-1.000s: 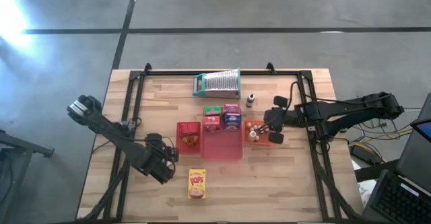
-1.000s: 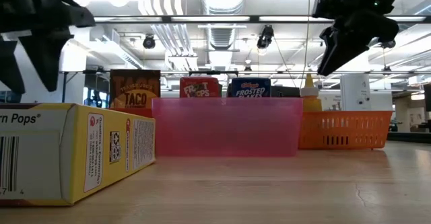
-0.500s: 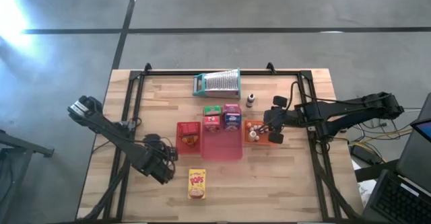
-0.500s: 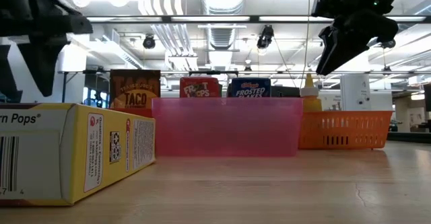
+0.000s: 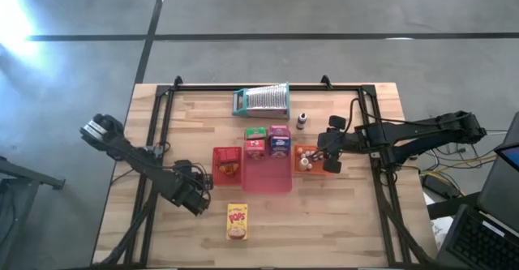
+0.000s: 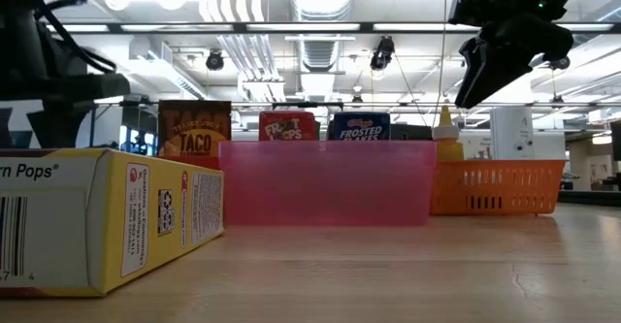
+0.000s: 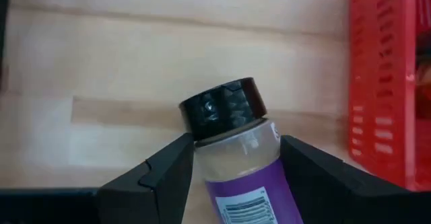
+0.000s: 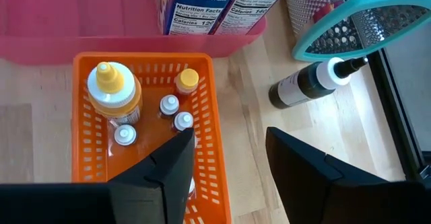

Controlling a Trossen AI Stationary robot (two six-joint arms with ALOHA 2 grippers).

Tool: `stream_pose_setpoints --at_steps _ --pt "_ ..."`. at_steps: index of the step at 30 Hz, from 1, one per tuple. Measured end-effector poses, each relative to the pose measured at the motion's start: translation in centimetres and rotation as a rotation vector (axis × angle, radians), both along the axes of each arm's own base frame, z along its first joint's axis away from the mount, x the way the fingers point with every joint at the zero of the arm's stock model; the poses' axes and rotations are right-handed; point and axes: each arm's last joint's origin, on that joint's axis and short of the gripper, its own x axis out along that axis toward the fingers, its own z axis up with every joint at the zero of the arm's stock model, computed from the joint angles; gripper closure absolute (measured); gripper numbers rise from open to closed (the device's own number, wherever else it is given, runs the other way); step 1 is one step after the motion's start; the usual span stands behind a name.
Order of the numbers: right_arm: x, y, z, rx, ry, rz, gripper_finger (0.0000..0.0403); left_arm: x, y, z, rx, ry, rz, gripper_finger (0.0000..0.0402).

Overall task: Pick & Place Kitchen Items
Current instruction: Put the black spice bottle into the red bin

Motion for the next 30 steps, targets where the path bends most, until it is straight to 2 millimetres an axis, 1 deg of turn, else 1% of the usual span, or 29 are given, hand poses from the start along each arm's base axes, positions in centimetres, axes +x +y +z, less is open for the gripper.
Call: stream_pose_setpoints --at_steps 7,15,18,21,25,30 --pt "0.0 0.0 0.0 0.000 -0.002 0.000 0.0239 -0.5 0.9 -1.4 0.026 0.007 0.013 0.0178" --pt "0.0 0.0 0.0 0.000 -0.003 0.001 0.0268 -1.4 1.6 -2.8 0.003 0.000 0.018 0.0176" --pt "0.1 0.0 0.0 0.000 -0.006 0.000 0.0278 -1.7 1.9 -3.4 -0.020 -0.028 0.016 0.0162" --pt "0.1 0.0 0.1 0.001 -0.011 0.001 0.0286 -2.4 2.2 -3.9 -0.067 -0.012 0.021 0.0136" --pt "0.1 0.0 0.1 0.000 -0.017 0.003 0.0297 -2.9 2.6 -4.2 -0.082 -0.020 0.013 0.0106" --pt "0.2 0.0 0.1 -0.004 -0.015 0.009 0.0312 -3.0 2.6 -3.7 -0.097 -0.039 -0.021 0.0107"
